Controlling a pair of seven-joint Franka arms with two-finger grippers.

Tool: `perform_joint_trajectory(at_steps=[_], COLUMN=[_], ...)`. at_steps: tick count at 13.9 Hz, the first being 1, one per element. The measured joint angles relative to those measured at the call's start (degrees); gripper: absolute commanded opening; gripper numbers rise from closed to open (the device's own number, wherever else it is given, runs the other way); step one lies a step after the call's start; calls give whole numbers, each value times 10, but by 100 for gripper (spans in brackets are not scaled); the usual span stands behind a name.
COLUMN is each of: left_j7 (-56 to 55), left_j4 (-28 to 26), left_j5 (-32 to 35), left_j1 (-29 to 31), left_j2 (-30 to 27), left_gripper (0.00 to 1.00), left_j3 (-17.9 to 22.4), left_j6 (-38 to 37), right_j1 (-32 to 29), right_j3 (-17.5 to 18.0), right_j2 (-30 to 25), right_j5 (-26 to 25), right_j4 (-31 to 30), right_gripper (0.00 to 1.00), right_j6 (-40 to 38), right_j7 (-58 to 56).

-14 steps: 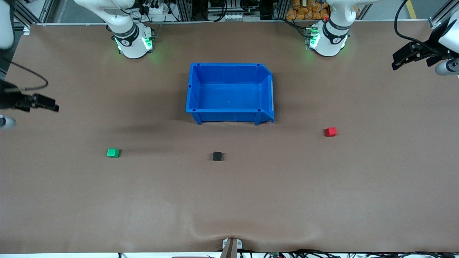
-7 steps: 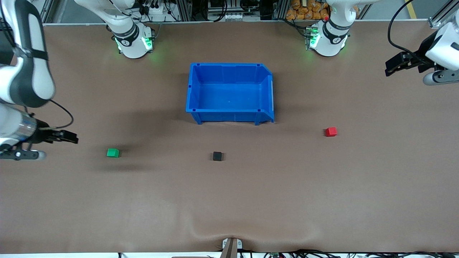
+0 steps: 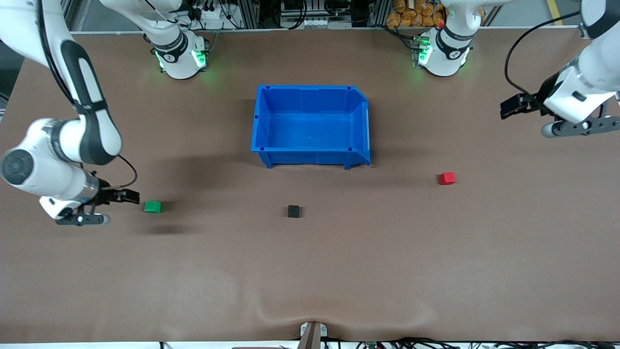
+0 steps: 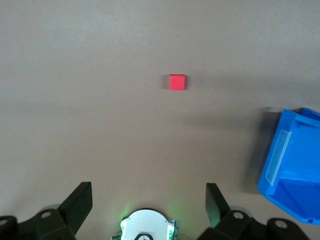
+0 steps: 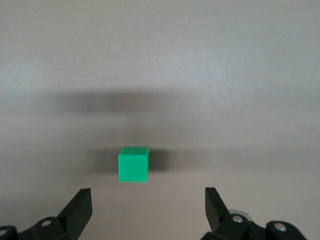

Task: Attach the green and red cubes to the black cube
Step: 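Lower the right gripper onto the green cube while the left gripper reaches the red cube, then close the right gripper on the green cube while the left gripper grasps the red cube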

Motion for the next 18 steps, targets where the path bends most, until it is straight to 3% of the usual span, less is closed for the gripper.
perform_joint_trajectory(at_steps=[4, 8, 14, 16, 18], left_j7=[0, -20, -60, -60, -61], left_j4=[-79, -163, -174, -174, -173], left_j5=[-1, -1, -2, -3, -3], left_j1=[0, 6, 6, 3, -11], left_j2=[1, 27, 127, 155, 186], left_gripper=[100, 100, 100, 98, 96], left_j3=[0, 0, -3, -4, -4], left_j6=[90, 231, 330, 354, 372], right_j1=[7, 23, 23, 22, 21], right_j3=[1, 1, 0, -1, -1], right_j2=[44, 63, 82, 82, 82], right_j5=[0, 0, 0, 0, 0], right_j4=[-4, -50, -62, -63, -63], right_gripper=[100, 100, 99, 44, 4], right_j6=[60, 146, 157, 159, 159], right_j7=[0, 0, 0, 0, 0])
